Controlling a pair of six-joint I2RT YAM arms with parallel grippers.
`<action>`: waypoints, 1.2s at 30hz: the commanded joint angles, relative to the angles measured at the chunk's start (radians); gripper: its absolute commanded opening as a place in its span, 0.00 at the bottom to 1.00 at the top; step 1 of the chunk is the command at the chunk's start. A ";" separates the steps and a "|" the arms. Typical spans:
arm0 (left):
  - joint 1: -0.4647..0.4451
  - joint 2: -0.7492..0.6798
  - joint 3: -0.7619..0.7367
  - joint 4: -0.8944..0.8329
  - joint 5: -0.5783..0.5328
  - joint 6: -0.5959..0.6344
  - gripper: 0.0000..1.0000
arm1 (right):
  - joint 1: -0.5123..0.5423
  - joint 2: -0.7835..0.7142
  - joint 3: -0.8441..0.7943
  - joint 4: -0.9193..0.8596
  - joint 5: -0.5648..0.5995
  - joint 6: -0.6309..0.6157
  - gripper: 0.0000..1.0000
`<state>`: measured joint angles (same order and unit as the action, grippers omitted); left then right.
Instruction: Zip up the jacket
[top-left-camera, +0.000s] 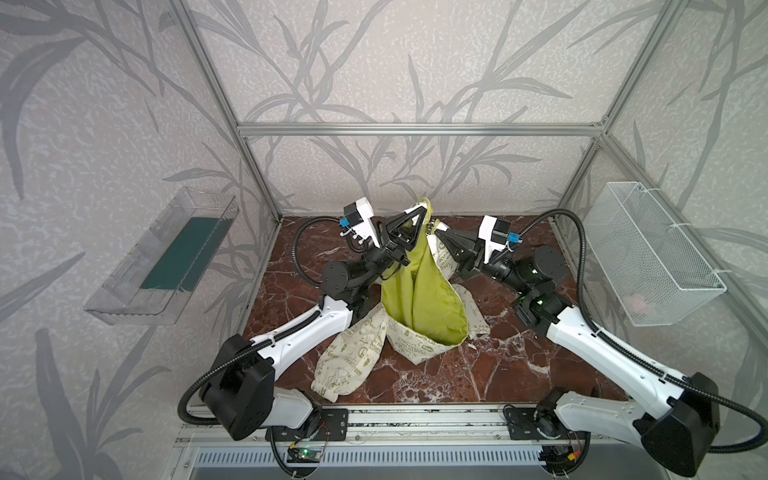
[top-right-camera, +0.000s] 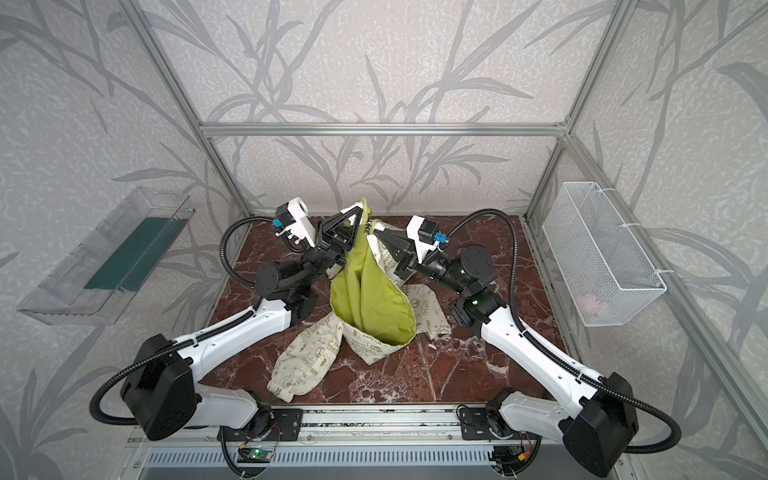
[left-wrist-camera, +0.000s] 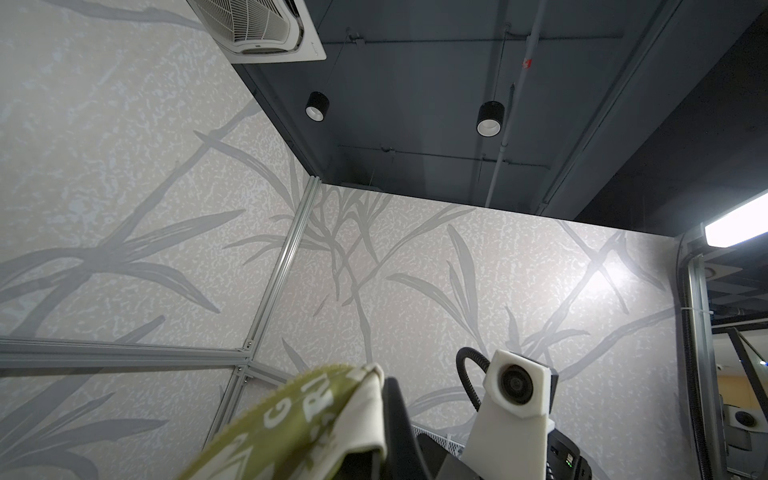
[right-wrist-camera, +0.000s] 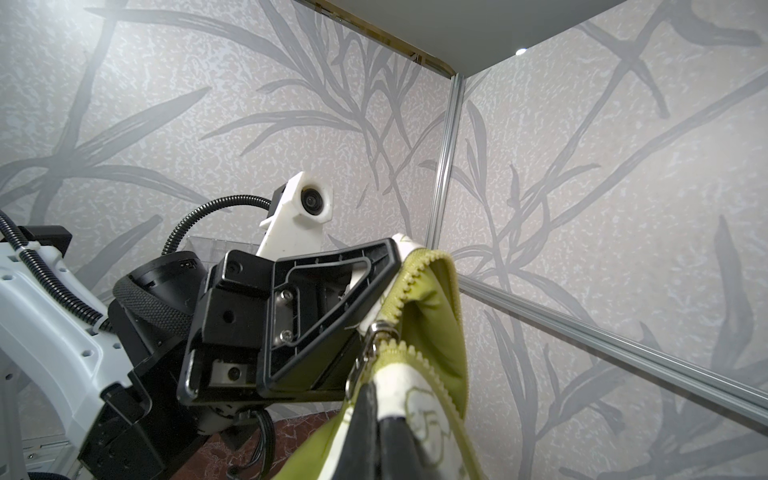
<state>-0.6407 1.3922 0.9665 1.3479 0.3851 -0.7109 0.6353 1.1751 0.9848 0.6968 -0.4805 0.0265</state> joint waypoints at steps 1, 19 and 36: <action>-0.004 -0.012 0.039 0.068 -0.009 -0.007 0.00 | -0.005 -0.003 0.011 0.060 0.000 0.010 0.00; -0.004 -0.019 0.044 0.068 -0.016 -0.007 0.00 | -0.006 0.000 -0.020 0.055 0.012 0.016 0.00; -0.007 -0.026 0.030 0.068 -0.014 -0.010 0.00 | -0.006 0.023 0.002 0.072 0.013 0.029 0.00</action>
<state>-0.6411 1.3922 0.9665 1.3479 0.3679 -0.7158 0.6346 1.2003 0.9661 0.7067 -0.4751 0.0410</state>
